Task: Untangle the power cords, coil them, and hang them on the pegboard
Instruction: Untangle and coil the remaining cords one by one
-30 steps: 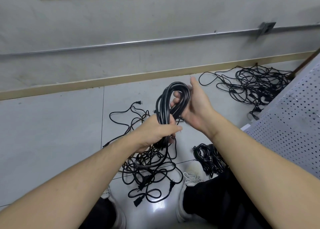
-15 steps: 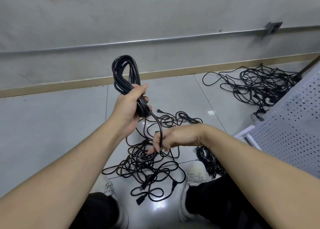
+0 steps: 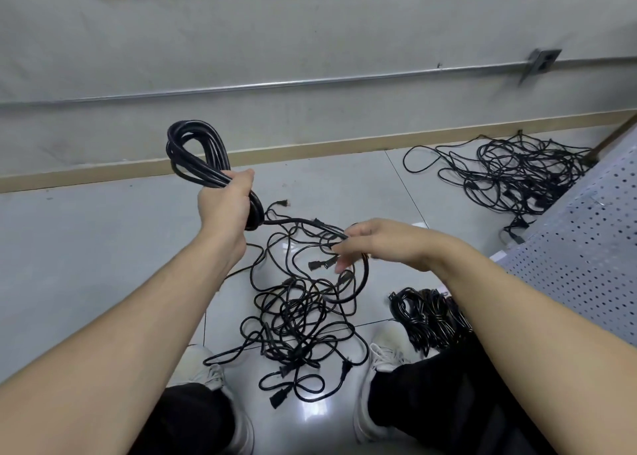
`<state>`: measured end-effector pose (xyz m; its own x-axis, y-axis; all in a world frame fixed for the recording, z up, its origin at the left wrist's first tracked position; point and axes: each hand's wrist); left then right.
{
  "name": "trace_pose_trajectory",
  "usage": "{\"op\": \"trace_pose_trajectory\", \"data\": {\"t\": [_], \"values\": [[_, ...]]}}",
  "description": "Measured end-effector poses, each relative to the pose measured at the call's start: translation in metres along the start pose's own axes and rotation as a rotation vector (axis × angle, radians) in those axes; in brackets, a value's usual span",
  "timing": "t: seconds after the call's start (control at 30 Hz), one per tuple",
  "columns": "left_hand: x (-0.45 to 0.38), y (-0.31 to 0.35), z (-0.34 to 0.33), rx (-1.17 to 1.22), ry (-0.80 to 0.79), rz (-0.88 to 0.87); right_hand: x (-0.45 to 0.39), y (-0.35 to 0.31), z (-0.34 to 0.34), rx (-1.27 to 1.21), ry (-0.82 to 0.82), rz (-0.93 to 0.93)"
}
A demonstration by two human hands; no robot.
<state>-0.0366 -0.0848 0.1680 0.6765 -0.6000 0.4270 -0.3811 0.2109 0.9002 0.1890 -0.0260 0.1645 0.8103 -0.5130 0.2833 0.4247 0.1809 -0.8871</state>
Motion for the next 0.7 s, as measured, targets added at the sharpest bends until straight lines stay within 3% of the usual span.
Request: {"op": "trace_pose_trajectory", "data": {"t": [0.07,0.13,0.3,0.53,0.7], "values": [[0.0,-0.002,0.001,-0.056,0.017,-0.053,0.001,0.002,-0.001,-0.122,-0.069,-0.011],[-0.002,-0.003,0.001,-0.107,0.03,-0.097,0.001,0.005,-0.001,-0.157,-0.032,-0.017],[-0.004,-0.006,0.001,-0.241,0.061,-0.116,0.008,0.004,0.015,0.216,0.187,0.007],[-0.005,-0.025,-0.006,-0.487,-0.04,-0.195,0.018,-0.009,0.015,-0.357,0.24,0.347],[-0.004,-0.032,-0.008,-0.648,-0.125,-0.268,0.013,-0.01,0.014,-0.362,0.425,0.368]]}}
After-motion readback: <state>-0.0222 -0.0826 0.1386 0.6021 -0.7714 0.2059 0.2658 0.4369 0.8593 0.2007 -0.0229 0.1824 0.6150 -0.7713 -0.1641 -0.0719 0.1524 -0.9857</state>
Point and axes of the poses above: each hand's wrist, its own x-axis away from the middle knuckle, its own z-axis out of the back of the hand, y = z × x, and after that the axes turned 14 degrees about z, right-handed
